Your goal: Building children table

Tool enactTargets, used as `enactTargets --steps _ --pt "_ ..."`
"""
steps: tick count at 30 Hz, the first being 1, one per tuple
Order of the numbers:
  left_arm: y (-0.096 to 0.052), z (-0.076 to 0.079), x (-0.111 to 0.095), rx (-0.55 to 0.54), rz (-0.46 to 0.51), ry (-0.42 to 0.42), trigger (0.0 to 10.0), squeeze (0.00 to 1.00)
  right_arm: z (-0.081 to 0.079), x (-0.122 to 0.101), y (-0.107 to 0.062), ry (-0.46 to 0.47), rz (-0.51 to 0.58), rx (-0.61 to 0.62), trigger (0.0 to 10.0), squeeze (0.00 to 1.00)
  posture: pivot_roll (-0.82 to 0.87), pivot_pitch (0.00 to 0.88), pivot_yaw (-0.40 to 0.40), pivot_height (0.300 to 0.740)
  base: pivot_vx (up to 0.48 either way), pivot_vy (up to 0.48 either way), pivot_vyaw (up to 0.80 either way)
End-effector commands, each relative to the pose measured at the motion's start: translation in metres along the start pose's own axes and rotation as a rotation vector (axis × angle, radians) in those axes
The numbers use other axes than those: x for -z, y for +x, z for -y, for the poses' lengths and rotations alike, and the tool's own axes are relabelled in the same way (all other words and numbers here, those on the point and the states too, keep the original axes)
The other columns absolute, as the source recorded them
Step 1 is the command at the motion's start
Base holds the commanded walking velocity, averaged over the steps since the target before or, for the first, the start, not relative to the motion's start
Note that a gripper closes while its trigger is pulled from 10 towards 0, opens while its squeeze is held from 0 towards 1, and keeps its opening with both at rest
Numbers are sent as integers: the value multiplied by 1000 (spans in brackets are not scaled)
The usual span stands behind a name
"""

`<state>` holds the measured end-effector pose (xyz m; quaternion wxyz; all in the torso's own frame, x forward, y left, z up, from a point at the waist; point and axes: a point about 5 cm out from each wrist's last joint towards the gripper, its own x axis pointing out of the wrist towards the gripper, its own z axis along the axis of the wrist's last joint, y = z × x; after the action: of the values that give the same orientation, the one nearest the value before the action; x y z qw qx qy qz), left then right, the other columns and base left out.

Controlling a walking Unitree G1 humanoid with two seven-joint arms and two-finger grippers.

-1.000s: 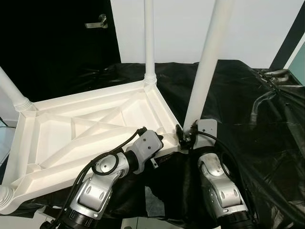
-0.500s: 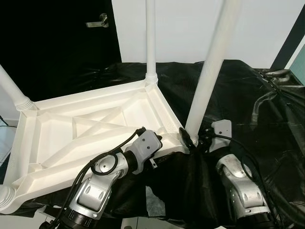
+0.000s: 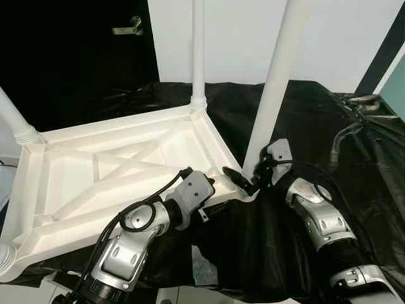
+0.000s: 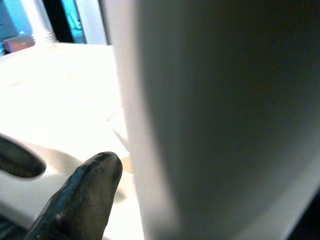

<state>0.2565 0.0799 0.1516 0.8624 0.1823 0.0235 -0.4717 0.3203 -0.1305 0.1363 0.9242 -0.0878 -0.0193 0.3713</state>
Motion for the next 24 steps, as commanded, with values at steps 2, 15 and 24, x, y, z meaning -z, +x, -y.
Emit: enactTargets --steps 2,15,24 --pt "-3 -2 3 -72 -22 6 10000 0 -1 5 3 -16 -28 -55 0 0 100 0 -47 740 0 0 0" --pt "-3 2 7 -65 -34 -4 10000 0 6 13 -6 25 -35 4 0 0 87 0 -36 740 0 0 0" --pt "2 3 19 -101 -30 -69 10000 0 8 25 -15 5 -63 308 10000 0 77 0 -26 740 0 0 0"
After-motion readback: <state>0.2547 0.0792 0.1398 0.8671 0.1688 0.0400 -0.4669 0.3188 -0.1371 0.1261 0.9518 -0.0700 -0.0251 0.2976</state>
